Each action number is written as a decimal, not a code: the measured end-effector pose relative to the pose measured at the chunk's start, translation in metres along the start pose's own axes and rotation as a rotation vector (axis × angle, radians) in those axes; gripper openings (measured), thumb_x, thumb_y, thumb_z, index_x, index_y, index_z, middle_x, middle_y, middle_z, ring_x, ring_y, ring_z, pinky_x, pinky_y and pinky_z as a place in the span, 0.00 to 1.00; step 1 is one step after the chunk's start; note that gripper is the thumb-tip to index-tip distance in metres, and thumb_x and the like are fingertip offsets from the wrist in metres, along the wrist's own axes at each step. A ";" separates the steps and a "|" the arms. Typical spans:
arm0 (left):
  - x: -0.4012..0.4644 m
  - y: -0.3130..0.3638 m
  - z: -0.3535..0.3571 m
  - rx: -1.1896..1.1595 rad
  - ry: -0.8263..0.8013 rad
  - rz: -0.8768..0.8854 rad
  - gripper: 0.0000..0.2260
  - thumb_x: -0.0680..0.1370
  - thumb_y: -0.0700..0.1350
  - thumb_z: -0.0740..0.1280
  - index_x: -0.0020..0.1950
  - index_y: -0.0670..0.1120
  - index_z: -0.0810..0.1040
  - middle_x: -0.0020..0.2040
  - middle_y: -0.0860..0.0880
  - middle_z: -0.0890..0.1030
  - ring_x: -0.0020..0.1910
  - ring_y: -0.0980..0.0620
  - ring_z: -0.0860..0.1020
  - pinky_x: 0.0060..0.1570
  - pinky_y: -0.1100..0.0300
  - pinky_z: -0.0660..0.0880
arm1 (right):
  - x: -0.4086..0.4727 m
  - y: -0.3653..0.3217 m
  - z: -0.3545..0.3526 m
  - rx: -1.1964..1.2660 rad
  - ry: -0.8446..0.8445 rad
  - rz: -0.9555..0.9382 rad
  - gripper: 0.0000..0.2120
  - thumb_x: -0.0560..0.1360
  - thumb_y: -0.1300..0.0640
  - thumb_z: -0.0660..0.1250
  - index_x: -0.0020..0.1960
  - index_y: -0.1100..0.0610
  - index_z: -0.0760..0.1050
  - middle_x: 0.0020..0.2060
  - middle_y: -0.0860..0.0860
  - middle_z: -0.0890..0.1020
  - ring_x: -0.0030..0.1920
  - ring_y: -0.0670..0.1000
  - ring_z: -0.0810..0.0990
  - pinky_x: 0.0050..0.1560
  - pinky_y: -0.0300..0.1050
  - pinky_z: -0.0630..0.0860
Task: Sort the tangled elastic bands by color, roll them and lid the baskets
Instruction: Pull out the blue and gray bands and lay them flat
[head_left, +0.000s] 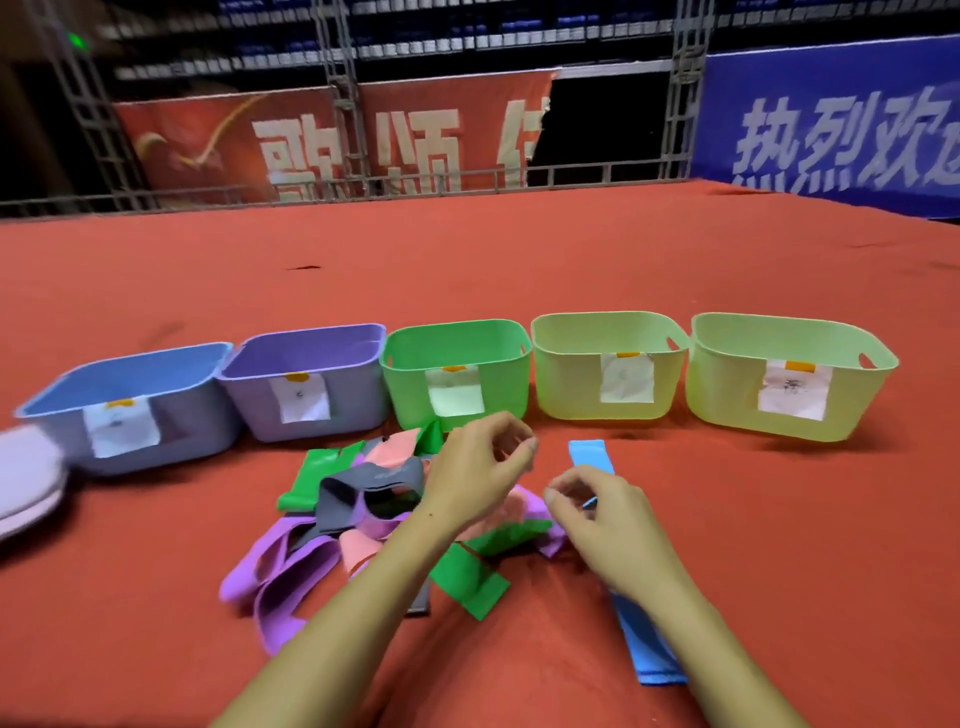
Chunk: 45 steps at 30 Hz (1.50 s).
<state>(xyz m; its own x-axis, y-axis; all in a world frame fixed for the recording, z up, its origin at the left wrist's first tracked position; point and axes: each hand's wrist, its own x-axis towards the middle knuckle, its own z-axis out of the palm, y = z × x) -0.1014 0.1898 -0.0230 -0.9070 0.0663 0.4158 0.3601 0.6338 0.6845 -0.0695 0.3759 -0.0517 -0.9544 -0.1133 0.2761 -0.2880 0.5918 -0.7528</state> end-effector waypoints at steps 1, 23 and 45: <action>-0.008 -0.007 -0.013 -0.004 0.020 -0.012 0.05 0.78 0.52 0.69 0.45 0.53 0.82 0.37 0.58 0.86 0.37 0.56 0.84 0.43 0.48 0.81 | 0.003 -0.007 0.008 0.037 -0.005 -0.010 0.01 0.77 0.52 0.73 0.46 0.47 0.82 0.39 0.40 0.86 0.40 0.41 0.83 0.48 0.48 0.82; -0.044 -0.122 -0.151 0.127 0.052 -0.110 0.11 0.74 0.62 0.75 0.55 0.63 0.82 0.47 0.63 0.85 0.43 0.57 0.82 0.48 0.50 0.80 | 0.023 -0.071 0.119 -0.339 -0.024 -0.171 0.22 0.73 0.32 0.62 0.61 0.40 0.79 0.50 0.40 0.82 0.52 0.52 0.75 0.51 0.54 0.76; -0.031 -0.122 -0.153 -0.065 0.267 -0.171 0.07 0.80 0.47 0.76 0.46 0.50 0.80 0.36 0.55 0.85 0.33 0.54 0.83 0.38 0.52 0.78 | 0.034 -0.057 0.097 0.267 0.025 -0.013 0.12 0.78 0.61 0.74 0.59 0.48 0.80 0.40 0.45 0.89 0.43 0.47 0.88 0.46 0.50 0.83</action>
<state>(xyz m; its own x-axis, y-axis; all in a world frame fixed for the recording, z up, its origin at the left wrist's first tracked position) -0.0836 -0.0078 -0.0280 -0.8696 -0.2468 0.4277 0.2281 0.5675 0.7912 -0.0930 0.2608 -0.0579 -0.9494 -0.0978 0.2986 -0.3135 0.3587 -0.8792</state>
